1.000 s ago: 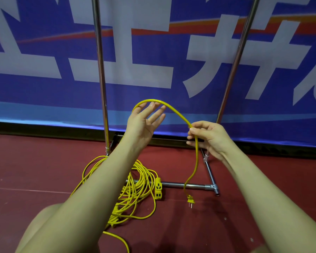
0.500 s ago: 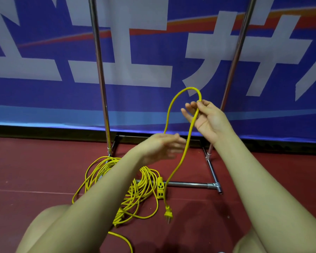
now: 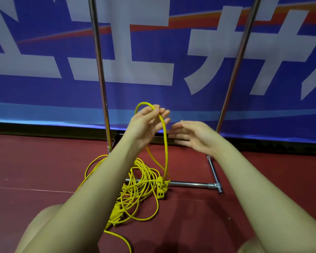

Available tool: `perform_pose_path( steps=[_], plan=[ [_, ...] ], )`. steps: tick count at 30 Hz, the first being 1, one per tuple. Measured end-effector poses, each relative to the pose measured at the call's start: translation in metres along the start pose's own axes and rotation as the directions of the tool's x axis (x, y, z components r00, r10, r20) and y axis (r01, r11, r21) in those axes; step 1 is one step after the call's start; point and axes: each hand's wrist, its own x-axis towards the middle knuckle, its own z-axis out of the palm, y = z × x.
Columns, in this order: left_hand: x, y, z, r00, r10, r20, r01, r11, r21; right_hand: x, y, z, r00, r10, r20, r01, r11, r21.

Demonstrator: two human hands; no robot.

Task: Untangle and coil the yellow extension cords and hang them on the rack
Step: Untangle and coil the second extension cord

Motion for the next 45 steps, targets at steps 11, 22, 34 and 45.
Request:
perform_pose_path(
  steps=[11,22,34,45],
  plan=[
    [0.008,0.018,-0.013,0.992,-0.082,-0.097,0.099,0.978,0.184,-0.007,-0.003,0.028,0.968,-0.096,0.231,0.096,0.995,0.011],
    [-0.016,0.002,-0.010,0.898,-0.406,-0.167,0.438,0.805,0.399,0.009,-0.011,0.020,0.945,-0.210,-0.250,0.314,0.789,0.528],
    [0.005,-0.011,-0.011,0.968,-0.113,-0.222,0.088,0.989,-0.120,-0.008,-0.013,0.025,0.999,0.045,-0.029,-0.025,0.870,0.492],
    [0.001,0.004,-0.005,0.992,-0.049,-0.115,0.034,0.991,-0.130,0.006,0.013,0.020,0.982,-0.186,-0.035,0.173,0.957,-0.233]
  ],
)
